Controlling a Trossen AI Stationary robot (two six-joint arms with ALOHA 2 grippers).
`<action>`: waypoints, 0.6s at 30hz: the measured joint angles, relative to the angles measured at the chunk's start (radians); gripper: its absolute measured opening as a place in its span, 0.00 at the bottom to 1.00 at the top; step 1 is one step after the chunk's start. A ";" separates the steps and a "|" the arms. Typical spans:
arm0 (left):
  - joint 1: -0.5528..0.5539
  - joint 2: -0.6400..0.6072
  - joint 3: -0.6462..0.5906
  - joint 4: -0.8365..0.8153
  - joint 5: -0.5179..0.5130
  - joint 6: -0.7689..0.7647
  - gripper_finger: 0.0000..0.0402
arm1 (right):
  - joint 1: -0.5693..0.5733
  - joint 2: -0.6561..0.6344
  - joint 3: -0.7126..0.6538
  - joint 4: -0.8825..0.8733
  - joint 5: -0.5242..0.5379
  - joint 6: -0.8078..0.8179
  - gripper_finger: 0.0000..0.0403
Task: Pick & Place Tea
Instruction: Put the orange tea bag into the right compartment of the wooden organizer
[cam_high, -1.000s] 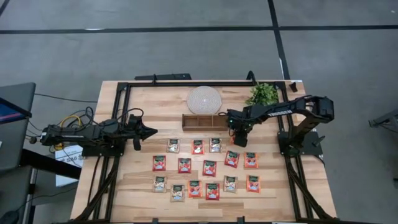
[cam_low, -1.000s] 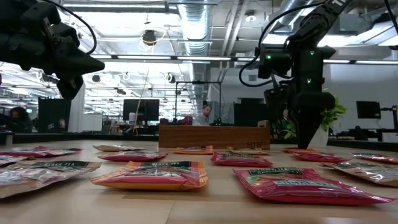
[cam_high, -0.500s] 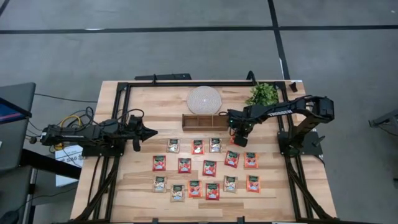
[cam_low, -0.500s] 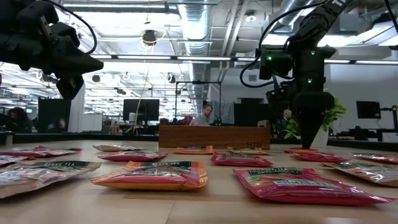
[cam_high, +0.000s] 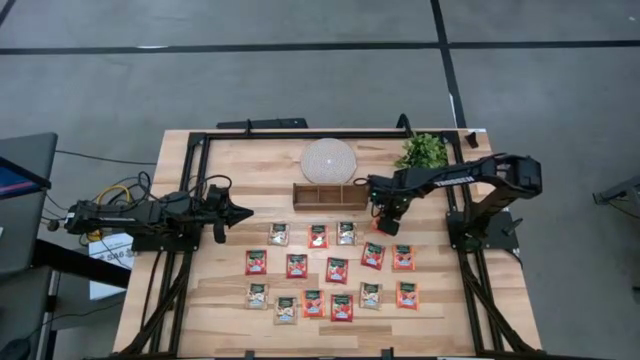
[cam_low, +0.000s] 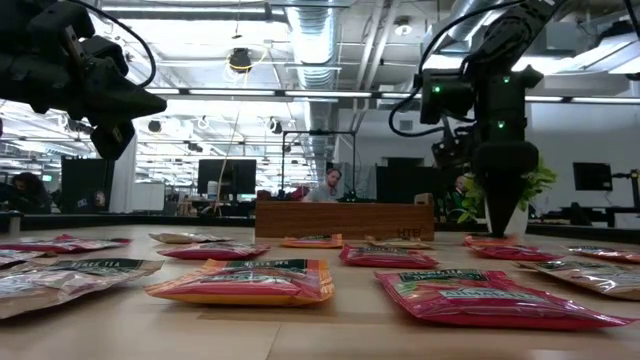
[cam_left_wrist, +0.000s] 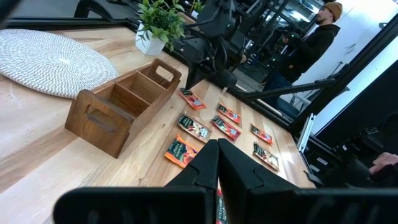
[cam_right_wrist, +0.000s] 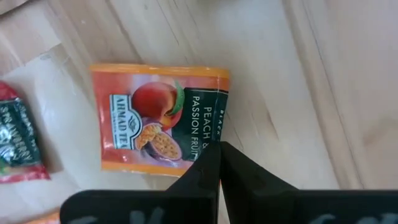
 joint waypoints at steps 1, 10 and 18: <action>0.000 0.000 0.000 0.000 0.000 0.000 0.00 | 0.000 -0.010 0.004 -0.015 0.000 0.000 0.00; 0.000 0.000 0.000 0.000 0.000 0.000 0.00 | 0.009 -0.094 0.115 -0.181 0.019 -0.023 0.00; 0.000 0.000 0.000 0.000 0.000 0.000 0.00 | 0.068 -0.112 0.283 -0.330 0.099 -0.056 0.00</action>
